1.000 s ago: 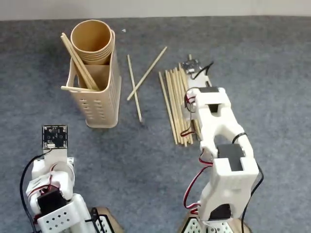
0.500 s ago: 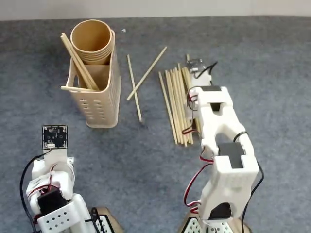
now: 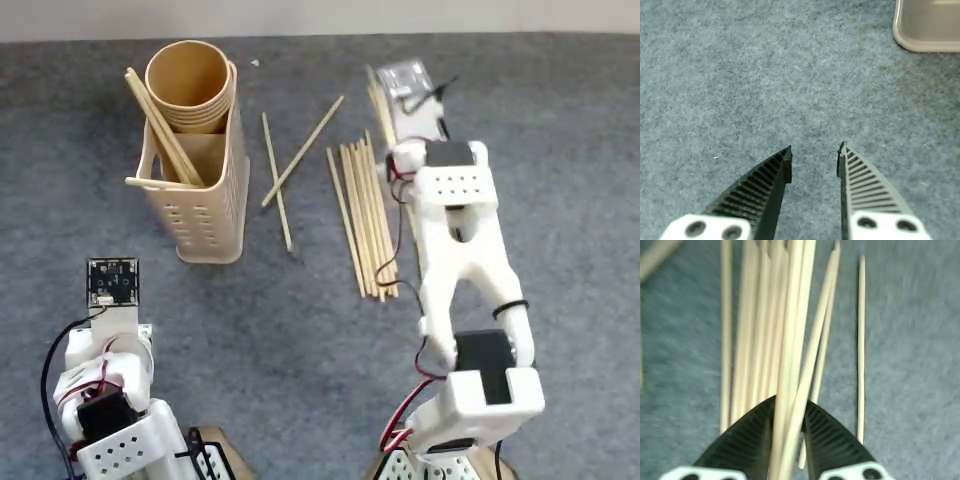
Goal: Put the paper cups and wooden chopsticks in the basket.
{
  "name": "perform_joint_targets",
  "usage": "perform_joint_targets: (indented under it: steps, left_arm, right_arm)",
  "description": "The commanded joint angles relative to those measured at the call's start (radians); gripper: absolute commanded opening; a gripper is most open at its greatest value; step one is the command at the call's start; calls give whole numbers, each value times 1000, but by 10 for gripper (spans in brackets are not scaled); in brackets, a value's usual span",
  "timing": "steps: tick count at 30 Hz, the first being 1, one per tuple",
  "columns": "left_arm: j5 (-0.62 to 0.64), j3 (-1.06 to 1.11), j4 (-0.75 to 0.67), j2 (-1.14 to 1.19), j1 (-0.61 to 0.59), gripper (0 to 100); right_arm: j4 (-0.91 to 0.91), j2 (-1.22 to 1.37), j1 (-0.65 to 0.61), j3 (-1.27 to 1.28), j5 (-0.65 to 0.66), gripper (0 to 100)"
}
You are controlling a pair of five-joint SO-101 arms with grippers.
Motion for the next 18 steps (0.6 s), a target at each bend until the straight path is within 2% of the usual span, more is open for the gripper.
perform_joint_targets:
  steps: [1,5,16,18]
  left_arm:
    - [-8,-2,-20,-2,15,171]
    - [-8,-2,-20,-2,15,171]
    - [-8,-2,-20,-2,15,171]
    - [-8,-2,-20,-2,15,171]
  right_arm:
    - [61,-64,-76,-202,-11,5]
    - [85,-8,-151,-415,-11,5]
    - [-176,185,-410,-809,-15,22]
    - [-191,189,-461,-843,-77,26]
